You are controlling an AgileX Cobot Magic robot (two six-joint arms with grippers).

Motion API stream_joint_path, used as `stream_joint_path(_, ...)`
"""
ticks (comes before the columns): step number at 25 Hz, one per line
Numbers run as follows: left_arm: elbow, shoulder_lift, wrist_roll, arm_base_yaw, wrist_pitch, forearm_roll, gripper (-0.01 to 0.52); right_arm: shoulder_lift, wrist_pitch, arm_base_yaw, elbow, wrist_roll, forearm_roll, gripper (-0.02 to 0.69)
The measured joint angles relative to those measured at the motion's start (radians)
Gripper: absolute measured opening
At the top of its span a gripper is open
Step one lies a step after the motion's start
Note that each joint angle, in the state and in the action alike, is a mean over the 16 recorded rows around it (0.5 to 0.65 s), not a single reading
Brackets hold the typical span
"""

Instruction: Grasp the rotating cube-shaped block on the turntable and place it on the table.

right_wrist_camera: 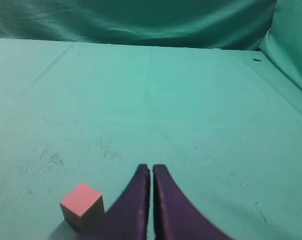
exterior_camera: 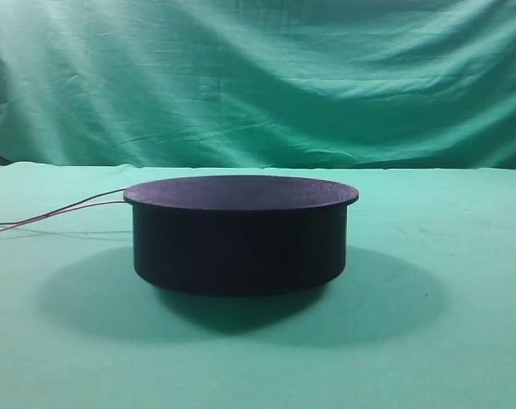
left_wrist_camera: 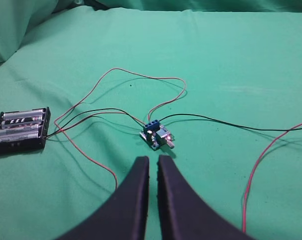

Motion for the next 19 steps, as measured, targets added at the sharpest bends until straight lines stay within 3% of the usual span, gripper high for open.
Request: stream_joint_path(19, 0.0, 0.0, 0.0, 0.0, 0.0, 0.0, 0.0, -0.001, 0.0, 0.0, 0.003, 0.0, 0.004, 0.0)
